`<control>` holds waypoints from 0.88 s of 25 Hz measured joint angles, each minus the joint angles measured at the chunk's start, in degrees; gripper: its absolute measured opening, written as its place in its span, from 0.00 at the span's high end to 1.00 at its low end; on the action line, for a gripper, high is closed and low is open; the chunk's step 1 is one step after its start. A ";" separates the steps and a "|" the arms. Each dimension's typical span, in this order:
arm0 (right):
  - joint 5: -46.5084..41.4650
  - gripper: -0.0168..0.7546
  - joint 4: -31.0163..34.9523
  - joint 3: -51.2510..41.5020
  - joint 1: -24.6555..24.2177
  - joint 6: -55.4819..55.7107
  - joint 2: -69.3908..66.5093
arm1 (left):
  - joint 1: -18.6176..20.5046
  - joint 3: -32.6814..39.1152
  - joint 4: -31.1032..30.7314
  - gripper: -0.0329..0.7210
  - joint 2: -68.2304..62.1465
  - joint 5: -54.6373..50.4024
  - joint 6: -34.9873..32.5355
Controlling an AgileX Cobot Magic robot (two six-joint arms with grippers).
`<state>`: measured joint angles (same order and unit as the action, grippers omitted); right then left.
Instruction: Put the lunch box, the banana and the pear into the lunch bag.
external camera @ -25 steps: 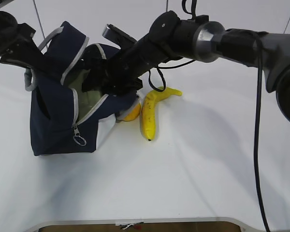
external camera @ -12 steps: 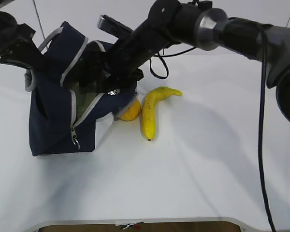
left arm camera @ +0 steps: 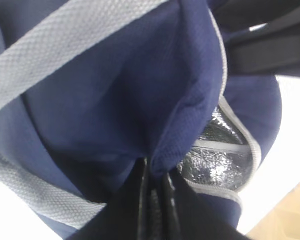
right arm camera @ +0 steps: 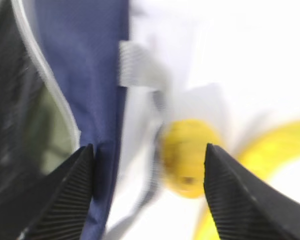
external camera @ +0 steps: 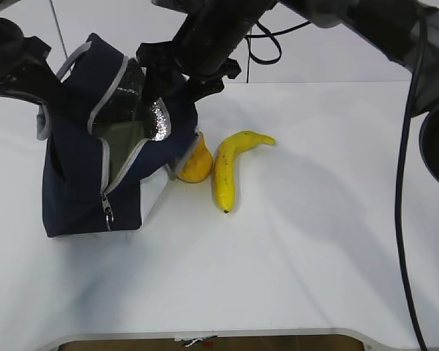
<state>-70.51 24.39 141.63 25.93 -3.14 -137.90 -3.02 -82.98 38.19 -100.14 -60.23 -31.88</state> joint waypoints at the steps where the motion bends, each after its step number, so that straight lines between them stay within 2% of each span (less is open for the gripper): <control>1: -0.25 0.28 -0.80 0.74 0.00 0.40 0.00 | 0.28 0.00 0.00 0.94 0.00 0.00 0.00; 6: -0.95 0.28 -6.24 1.55 0.00 4.37 0.39 | 1.50 0.00 0.00 0.94 0.00 0.10 0.00; 12: -1.19 0.28 -18.96 1.67 0.00 13.08 2.31 | 1.64 0.00 -0.72 0.94 0.00 0.19 0.00; 15: -1.19 0.28 -23.32 1.67 0.00 14.72 2.18 | 1.64 0.00 -1.81 0.94 0.00 0.19 0.04; 22: -1.19 0.28 -25.83 1.67 -1.28 20.43 -0.24 | 1.64 0.00 -2.18 0.94 0.00 0.19 0.04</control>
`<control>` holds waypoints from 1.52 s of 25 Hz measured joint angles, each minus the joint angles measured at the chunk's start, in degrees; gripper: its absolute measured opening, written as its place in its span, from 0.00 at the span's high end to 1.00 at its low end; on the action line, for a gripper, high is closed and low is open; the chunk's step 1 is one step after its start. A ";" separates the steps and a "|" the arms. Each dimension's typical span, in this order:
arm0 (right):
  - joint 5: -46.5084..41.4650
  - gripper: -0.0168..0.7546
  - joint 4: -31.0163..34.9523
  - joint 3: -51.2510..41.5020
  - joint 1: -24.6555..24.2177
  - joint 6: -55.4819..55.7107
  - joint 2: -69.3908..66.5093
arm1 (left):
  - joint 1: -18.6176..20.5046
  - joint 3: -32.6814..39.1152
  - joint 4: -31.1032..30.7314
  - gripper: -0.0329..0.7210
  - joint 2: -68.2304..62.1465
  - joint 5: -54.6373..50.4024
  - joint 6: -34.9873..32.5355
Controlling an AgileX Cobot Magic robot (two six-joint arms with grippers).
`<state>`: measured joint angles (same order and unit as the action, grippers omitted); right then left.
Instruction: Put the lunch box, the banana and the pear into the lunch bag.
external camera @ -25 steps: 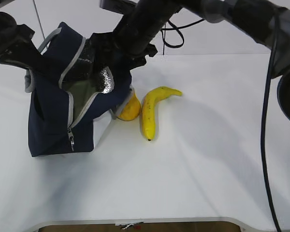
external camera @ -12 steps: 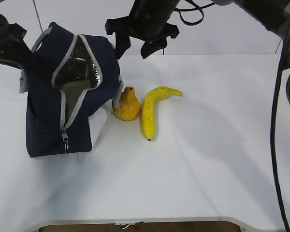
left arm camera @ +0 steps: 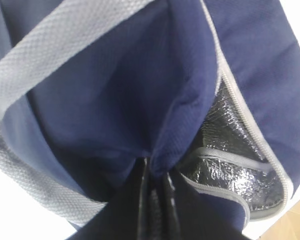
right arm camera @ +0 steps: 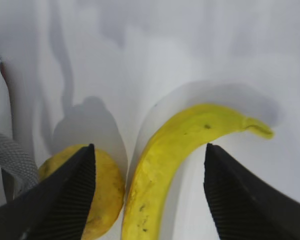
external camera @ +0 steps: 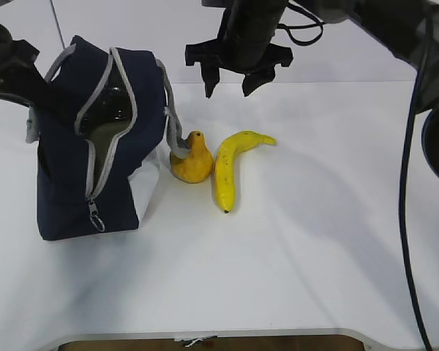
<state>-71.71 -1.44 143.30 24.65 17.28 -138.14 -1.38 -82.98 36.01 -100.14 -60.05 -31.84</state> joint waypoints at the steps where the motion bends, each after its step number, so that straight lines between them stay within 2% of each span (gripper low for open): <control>1: 0.00 0.28 0.00 0.00 -0.26 0.76 -0.37 | 0.00 0.00 -0.04 0.94 0.00 0.00 0.00; 19: 0.00 0.28 4.02 0.00 -0.44 4.62 -8.40 | 0.00 0.00 -0.13 0.94 0.00 0.00 0.09; 30: 0.10 0.32 4.11 0.00 -0.44 4.62 -8.49 | 0.00 0.00 -0.13 0.94 0.00 0.00 0.09; 38: 0.10 0.32 1.44 0.00 -0.44 4.62 -8.49 | 0.00 0.00 -0.13 0.94 0.00 0.00 0.09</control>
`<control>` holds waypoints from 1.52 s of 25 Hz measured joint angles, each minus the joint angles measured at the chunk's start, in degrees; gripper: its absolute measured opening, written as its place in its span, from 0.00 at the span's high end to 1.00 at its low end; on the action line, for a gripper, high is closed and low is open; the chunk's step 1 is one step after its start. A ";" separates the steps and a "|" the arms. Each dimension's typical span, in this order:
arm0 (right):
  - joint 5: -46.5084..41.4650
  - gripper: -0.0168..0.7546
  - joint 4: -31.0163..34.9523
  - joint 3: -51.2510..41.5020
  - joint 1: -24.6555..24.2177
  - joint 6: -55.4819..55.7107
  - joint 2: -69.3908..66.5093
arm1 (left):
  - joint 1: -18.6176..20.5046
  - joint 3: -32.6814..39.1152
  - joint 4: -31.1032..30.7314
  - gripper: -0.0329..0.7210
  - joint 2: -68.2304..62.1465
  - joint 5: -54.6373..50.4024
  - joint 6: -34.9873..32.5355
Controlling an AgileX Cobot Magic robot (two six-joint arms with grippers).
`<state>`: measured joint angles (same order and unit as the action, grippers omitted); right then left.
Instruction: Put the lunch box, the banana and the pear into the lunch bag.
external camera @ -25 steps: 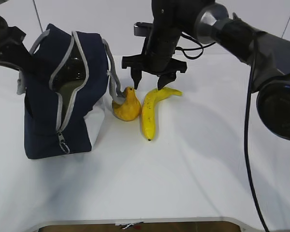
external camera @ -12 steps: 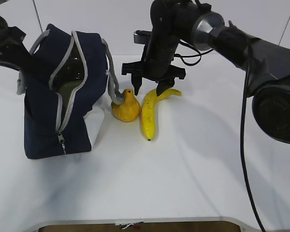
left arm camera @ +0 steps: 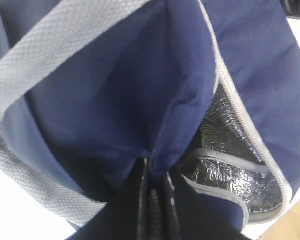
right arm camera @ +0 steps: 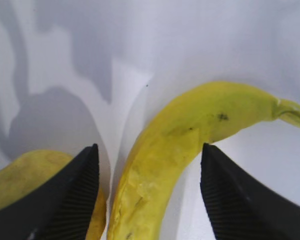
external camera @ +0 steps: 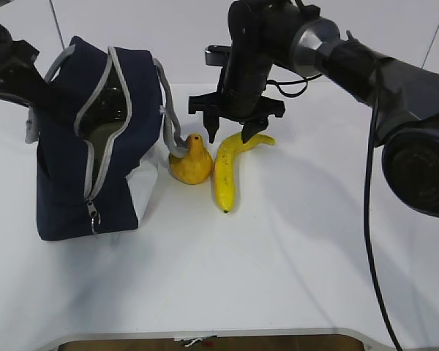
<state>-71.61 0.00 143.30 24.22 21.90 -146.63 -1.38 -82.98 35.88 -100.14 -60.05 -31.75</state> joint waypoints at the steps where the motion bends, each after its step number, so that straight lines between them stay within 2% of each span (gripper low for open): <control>1: 0.00 0.32 0.00 0.00 0.00 0.04 0.00 | 0.00 0.00 0.00 0.94 0.00 0.00 0.00; 29: 0.10 0.32 0.00 -2.13 0.00 1.27 -0.14 | 0.00 0.00 0.00 0.94 0.00 0.00 0.00; 35: 0.10 0.32 2.17 -3.44 0.00 1.27 -0.14 | 0.00 0.00 0.00 0.94 0.00 0.00 0.00; 38: 0.10 0.36 2.54 -3.44 0.00 1.27 -0.14 | 0.00 0.00 0.00 0.94 0.00 0.00 0.00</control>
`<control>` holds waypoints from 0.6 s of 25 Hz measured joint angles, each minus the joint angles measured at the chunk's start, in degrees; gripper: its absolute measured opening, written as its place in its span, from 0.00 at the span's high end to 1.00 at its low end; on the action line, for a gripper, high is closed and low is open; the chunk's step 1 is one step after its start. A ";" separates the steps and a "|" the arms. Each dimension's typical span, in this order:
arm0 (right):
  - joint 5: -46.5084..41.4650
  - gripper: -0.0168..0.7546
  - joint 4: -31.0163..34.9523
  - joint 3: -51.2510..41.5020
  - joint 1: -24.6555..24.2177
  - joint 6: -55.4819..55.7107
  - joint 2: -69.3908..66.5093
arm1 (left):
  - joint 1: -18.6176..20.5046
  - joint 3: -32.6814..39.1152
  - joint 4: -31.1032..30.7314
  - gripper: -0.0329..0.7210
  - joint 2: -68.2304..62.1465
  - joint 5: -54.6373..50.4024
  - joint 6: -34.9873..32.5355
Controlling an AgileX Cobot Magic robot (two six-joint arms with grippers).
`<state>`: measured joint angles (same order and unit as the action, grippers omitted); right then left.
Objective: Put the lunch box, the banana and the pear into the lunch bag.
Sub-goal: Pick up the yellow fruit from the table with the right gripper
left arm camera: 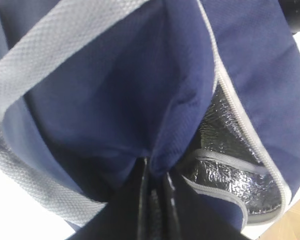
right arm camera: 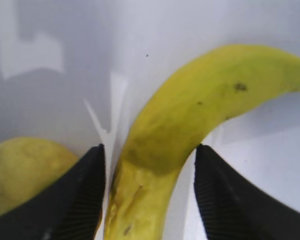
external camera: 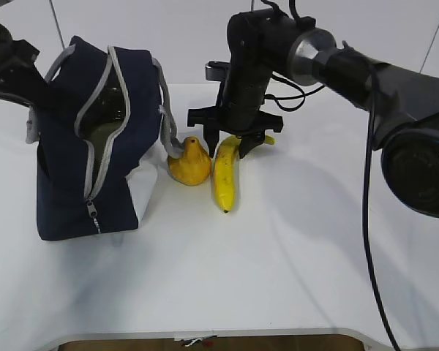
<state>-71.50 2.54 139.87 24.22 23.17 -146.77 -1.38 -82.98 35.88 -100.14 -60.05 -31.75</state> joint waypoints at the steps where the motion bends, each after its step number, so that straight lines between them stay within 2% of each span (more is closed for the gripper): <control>1: 0.00 0.40 0.00 0.00 0.00 0.00 0.00 | 0.00 0.00 0.00 0.94 0.00 0.00 0.00; 4: 0.00 0.56 0.17 0.00 0.00 0.00 0.00 | 0.00 0.00 0.10 0.94 0.00 0.00 0.00; 6: 0.00 0.62 0.17 0.00 0.00 0.00 0.00 | 0.00 0.00 0.10 0.94 0.00 0.00 0.00; 15: 0.00 0.63 0.38 0.00 0.00 -1.56 4.36 | 0.00 0.00 0.10 0.94 0.00 0.00 0.00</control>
<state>-71.50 2.92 139.87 24.22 21.61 -142.40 -1.38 -82.98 35.98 -100.14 -60.05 -31.75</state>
